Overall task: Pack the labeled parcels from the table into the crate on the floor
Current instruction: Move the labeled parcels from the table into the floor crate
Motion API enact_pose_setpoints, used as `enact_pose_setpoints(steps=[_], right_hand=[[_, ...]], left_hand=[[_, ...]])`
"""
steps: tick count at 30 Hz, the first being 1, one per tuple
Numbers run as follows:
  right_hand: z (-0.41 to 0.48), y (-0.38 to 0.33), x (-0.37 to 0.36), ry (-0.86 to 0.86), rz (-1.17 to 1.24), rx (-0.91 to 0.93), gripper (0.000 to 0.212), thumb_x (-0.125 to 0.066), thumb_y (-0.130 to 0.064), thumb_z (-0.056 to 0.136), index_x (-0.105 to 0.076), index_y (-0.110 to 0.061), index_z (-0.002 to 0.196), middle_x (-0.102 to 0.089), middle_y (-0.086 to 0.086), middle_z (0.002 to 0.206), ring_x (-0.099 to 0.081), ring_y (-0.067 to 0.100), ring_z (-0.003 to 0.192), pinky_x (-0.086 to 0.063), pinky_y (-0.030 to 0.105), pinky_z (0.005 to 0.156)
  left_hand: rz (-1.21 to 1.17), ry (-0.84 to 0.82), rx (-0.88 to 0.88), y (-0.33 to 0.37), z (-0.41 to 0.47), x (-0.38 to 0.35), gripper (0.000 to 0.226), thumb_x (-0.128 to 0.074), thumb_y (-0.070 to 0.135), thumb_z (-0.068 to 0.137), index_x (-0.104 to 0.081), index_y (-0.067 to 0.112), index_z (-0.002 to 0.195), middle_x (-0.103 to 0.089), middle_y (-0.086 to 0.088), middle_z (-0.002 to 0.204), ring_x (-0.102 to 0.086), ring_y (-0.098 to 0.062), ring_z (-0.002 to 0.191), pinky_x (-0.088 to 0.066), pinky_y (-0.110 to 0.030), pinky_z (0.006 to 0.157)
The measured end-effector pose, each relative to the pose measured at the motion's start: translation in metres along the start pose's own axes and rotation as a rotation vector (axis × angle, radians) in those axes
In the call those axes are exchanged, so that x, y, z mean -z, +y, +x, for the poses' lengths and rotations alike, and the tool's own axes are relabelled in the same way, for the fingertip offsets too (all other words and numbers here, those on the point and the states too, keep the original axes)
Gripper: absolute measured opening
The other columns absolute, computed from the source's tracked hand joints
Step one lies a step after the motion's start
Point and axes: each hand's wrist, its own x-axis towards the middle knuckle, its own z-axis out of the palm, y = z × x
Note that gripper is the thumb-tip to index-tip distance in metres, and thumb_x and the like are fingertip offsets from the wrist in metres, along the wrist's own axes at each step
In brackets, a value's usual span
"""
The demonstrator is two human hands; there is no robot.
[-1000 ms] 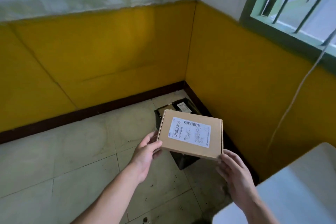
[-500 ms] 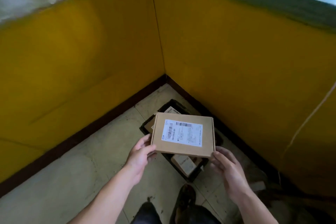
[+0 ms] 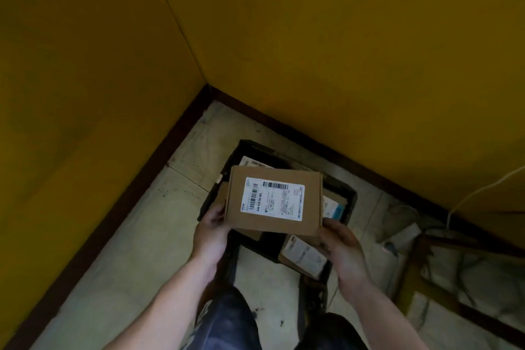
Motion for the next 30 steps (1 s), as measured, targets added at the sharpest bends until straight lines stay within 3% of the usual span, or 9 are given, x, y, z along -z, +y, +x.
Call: enact_pose_setpoints(steps=[3,8,12,17,21,25,27,30], right_hand=[[0.037,0.021,-0.045,0.129,0.038,-0.046,0.021,-0.065,-0.021,0.089,-0.07,-0.031,0.107,-0.07,-0.006,0.108,-0.066,0.015,0.099,-0.053,0.032,0.083],[0.108,0.053,-0.1,0.264,0.114,-0.061,0.021,-0.062,-0.011,0.092,-0.069,-0.029,0.099,-0.071,-0.013,0.098,-0.066,0.004,0.088,-0.052,0.023,0.075],[0.161,0.073,-0.122,0.284,0.177,-0.11,0.022,-0.064,-0.006,0.09,-0.067,-0.028,0.089,-0.072,-0.022,0.071,-0.069,-0.005,0.069,-0.052,0.013,0.058],[0.207,0.092,-0.135,0.281,0.165,-0.146,0.039,-0.063,-0.002,0.088,-0.075,-0.032,0.066,-0.072,-0.021,0.066,-0.068,-0.005,0.065,-0.051,0.011,0.052],[0.226,0.099,-0.144,0.251,0.134,-0.163,0.055,-0.061,-0.002,0.088,-0.073,-0.047,0.059,-0.072,-0.02,0.065,-0.069,-0.002,0.063,-0.051,0.013,0.054],[0.23,0.104,-0.145,0.285,0.131,-0.227,0.036,-0.061,-0.005,0.09,-0.071,-0.033,0.069,-0.069,-0.022,0.061,-0.068,-0.002,0.059,-0.049,0.016,0.056],[0.227,0.102,-0.145,0.299,0.159,-0.24,0.026,-0.062,-0.008,0.089,-0.066,-0.031,0.079,-0.071,-0.016,0.065,-0.07,0.005,0.068,-0.05,0.018,0.062],[0.212,0.095,-0.141,0.34,0.204,-0.256,0.021,-0.062,-0.009,0.089,-0.063,-0.03,0.087,-0.066,-0.005,0.087,-0.062,0.014,0.089,-0.049,0.03,0.08]], left_hand=[[0.065,-0.072,0.032,-0.005,0.063,0.013,0.037,-0.069,0.021,0.089,-0.065,0.034,0.124,-0.066,0.016,0.115,-0.057,-0.002,0.102,-0.038,-0.014,0.073],[0.199,-0.156,0.064,-0.014,0.167,0.018,0.024,-0.07,0.027,0.086,-0.071,0.044,0.103,-0.076,0.017,0.092,-0.072,-0.004,0.081,-0.055,-0.024,0.067],[0.228,-0.178,0.074,-0.032,0.241,0.008,0.032,-0.071,0.015,0.084,-0.071,0.035,0.11,-0.076,0.006,0.091,-0.073,-0.02,0.088,-0.059,-0.04,0.08],[0.229,-0.224,0.086,-0.053,0.303,-0.005,0.042,-0.068,0.002,0.087,-0.065,0.017,0.127,-0.072,-0.007,0.112,-0.069,-0.026,0.1,-0.057,-0.041,0.089],[0.295,-0.236,0.044,-0.057,0.326,-0.01,0.039,-0.069,0.005,0.089,-0.066,0.019,0.125,-0.071,-0.002,0.114,-0.069,-0.018,0.096,-0.056,-0.028,0.076],[0.323,-0.24,0.065,-0.054,0.333,-0.011,0.046,-0.072,0.007,0.087,-0.061,0.017,0.13,-0.065,-0.004,0.126,-0.065,-0.023,0.108,-0.055,-0.038,0.092],[0.324,-0.243,0.062,-0.049,0.332,-0.012,0.043,-0.07,0.005,0.086,-0.061,0.017,0.127,-0.065,-0.001,0.124,-0.065,-0.021,0.107,-0.054,-0.039,0.094],[0.289,-0.219,0.046,-0.039,0.32,-0.012,0.037,-0.067,0.006,0.088,-0.062,0.024,0.12,-0.066,0.008,0.108,-0.065,-0.003,0.087,-0.054,-0.02,0.073]])
